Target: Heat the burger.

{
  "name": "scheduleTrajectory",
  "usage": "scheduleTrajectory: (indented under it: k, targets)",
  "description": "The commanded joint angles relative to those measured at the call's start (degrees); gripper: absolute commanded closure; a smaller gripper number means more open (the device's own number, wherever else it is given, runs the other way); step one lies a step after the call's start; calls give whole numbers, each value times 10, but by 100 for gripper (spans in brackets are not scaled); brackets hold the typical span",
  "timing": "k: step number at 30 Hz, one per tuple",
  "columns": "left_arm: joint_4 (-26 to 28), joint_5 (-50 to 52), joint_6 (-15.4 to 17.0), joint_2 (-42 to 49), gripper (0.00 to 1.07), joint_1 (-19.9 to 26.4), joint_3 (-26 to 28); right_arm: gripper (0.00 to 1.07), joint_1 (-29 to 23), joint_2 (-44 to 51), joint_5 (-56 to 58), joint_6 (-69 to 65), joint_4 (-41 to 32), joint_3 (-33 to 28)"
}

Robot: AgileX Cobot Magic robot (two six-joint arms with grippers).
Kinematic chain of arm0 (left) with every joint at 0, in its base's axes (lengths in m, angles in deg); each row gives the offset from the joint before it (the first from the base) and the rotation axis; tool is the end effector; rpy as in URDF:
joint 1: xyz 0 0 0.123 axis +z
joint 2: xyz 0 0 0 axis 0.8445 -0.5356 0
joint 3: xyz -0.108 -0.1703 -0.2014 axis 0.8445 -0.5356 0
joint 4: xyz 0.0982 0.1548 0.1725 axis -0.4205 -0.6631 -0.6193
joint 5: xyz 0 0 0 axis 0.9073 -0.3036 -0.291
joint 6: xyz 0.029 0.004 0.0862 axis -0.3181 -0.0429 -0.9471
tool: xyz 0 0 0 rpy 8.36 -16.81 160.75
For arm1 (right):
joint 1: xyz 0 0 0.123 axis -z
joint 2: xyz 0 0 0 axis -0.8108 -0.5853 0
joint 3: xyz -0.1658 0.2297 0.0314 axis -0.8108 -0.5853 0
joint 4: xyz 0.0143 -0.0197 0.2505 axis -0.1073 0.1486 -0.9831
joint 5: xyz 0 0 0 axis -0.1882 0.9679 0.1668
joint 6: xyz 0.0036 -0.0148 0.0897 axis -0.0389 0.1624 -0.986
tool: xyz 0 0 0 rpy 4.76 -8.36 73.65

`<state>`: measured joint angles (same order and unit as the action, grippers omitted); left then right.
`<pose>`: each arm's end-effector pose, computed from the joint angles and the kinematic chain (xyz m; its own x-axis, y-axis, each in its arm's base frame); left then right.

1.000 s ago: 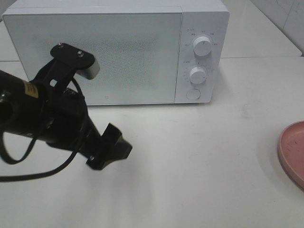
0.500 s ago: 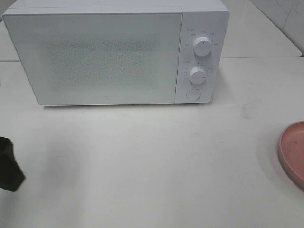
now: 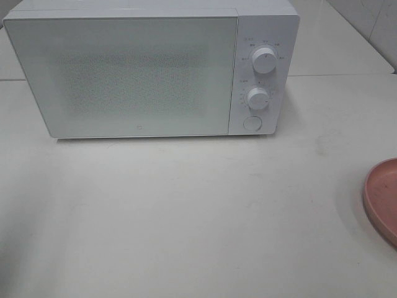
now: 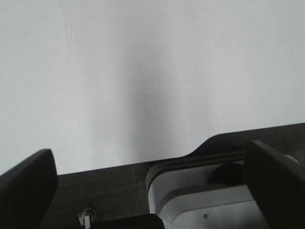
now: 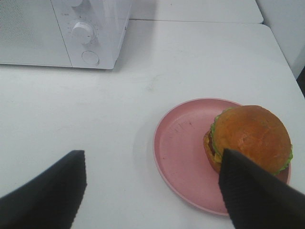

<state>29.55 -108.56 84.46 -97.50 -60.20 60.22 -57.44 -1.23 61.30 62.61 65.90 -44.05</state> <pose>0.1132 -0.0165 0.2930 -0.9083 0.0714 -0.4122 0.1236 0.9871 -0.1014 -0.0038 -0.0006 0.2836 -0.3924 -0.0196 -0.9196 -0.0512 0.9987 0.0005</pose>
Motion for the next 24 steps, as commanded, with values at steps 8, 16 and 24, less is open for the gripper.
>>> scheduleTrajectory:
  k: [8,16,24]
  targets:
    - [-2,-2,-9,279,8,2,-71,32,4,15,-3,-3,0,-2]
    - [-5,17,-9,453,8,2,-91,32,4,15,-3,-3,0,-2]
    - [1,56,-12,456,8,2,-112,32,4,13,-3,-3,0,-2]
